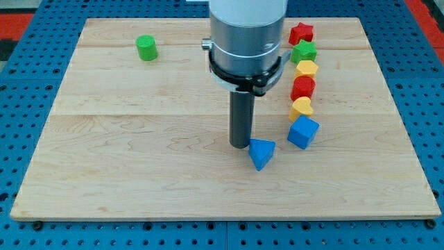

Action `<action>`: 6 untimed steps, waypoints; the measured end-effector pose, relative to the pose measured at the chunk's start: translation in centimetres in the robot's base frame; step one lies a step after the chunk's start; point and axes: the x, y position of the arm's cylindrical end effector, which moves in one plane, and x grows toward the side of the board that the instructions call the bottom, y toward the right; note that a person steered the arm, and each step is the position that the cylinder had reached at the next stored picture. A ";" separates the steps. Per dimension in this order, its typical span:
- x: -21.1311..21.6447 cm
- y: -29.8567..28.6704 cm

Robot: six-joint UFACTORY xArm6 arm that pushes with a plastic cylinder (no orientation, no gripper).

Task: Move the blue triangle to bottom of the blue cube

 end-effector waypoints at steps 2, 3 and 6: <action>0.6 -5.0; 3.3 -5.5; 2.8 0.5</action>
